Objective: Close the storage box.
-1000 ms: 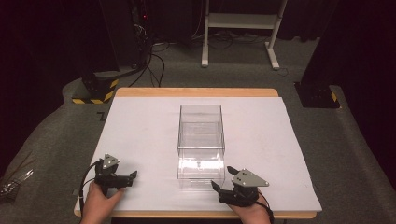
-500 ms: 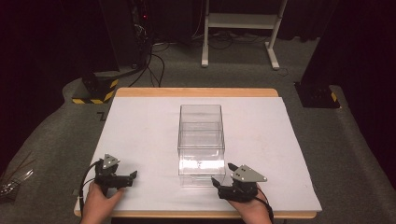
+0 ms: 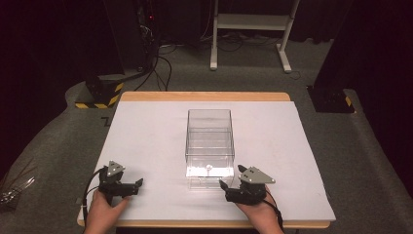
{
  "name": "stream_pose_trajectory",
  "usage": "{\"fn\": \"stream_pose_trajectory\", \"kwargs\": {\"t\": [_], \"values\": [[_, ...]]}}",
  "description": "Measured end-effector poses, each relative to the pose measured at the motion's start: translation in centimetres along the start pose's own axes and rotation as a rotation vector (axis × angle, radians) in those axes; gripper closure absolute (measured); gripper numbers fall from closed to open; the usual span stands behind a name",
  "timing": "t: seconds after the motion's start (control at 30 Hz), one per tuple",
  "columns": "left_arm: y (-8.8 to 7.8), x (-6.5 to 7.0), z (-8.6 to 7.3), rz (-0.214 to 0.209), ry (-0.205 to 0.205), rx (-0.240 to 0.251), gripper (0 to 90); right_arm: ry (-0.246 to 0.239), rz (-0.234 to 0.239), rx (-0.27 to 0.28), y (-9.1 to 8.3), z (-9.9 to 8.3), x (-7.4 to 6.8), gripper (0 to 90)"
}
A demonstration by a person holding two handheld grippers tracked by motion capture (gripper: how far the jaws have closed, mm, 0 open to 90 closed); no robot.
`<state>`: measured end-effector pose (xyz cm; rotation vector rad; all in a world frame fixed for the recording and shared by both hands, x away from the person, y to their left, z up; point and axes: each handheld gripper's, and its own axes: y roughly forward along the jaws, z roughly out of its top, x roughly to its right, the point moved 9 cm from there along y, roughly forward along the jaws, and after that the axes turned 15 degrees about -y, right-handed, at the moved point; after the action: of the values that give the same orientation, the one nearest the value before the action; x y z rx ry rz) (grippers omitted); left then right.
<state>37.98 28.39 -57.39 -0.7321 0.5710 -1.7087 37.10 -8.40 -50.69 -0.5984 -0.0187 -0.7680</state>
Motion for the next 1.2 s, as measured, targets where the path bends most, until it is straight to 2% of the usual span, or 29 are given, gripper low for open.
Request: {"fn": "stream_pose_trajectory", "kwargs": {"t": [1.03,1.2], "values": [[0.0,0.0,0.0,-0.001,-0.002,-0.001,0.5,0.021,-0.050,-0.010,2.9,0.5,2.6,16.3],[0.0,0.0,0.0,-0.001,-0.001,-0.001,0.5,0.036,-0.065,-0.017,3.6,0.4,3.3,16.3]]}}
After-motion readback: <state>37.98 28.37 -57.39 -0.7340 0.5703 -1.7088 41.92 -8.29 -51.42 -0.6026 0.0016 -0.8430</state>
